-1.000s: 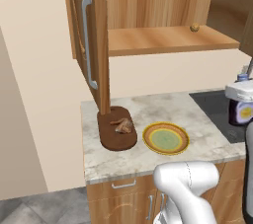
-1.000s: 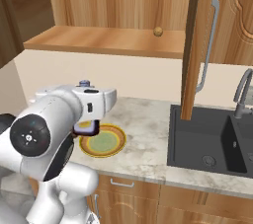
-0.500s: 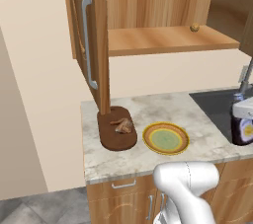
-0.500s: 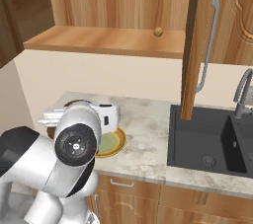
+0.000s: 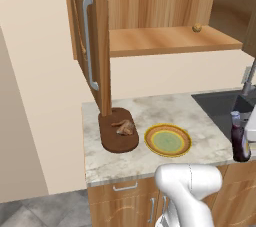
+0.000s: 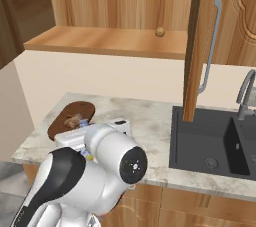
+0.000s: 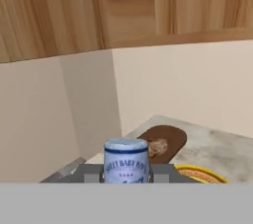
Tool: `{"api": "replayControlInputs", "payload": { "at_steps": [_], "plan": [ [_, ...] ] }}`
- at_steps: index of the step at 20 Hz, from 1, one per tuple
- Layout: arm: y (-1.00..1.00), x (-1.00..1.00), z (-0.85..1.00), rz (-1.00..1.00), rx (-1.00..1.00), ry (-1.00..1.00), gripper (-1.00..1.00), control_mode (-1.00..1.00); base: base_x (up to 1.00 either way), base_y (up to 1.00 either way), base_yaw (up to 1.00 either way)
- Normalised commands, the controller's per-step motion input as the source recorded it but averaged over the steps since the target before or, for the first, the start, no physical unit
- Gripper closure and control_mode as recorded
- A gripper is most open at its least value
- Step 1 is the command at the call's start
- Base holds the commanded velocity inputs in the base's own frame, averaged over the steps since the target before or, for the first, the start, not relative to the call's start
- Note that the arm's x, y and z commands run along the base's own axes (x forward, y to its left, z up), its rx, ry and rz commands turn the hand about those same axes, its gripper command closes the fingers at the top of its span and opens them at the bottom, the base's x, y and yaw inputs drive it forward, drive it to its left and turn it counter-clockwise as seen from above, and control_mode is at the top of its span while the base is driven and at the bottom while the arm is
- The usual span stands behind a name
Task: Pick the chicken drumstick from the plate and place it on the cutting board. Then pick the condiment bottle from the cabinet and place it next to the cutting board.
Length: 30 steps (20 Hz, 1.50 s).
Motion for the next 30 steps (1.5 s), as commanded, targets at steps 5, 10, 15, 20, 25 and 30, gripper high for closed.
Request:
{"api": "replayControlInputs", "payload": {
  "at_steps": [5,10,15,20,25,30],
  "plan": [
    [0.18,0.00,-0.74,0.20,0.08,-0.20,1.00,-1.00,0.00,0.00,0.00],
    [0.00,0.00,-0.33,0.12,0.01,-0.10,1.00,-1.00,0.00,0.00,0.00],
    [-0.08,0.17,-0.22,0.01,0.00,-0.06,1.00,-1.00,0.00,0.00,0.00],
    [-0.21,0.23,-0.19,0.00,0.00,-0.04,1.00,-1.00,0.00,0.00,0.00],
    [-0.21,0.30,-0.19,0.00,0.00,-0.02,1.00,-1.00,0.00,0.00,0.00],
    [-0.07,0.31,-0.17,0.01,0.08,-0.04,1.00,-1.00,0.00,0.00,0.00]
  ]
}}
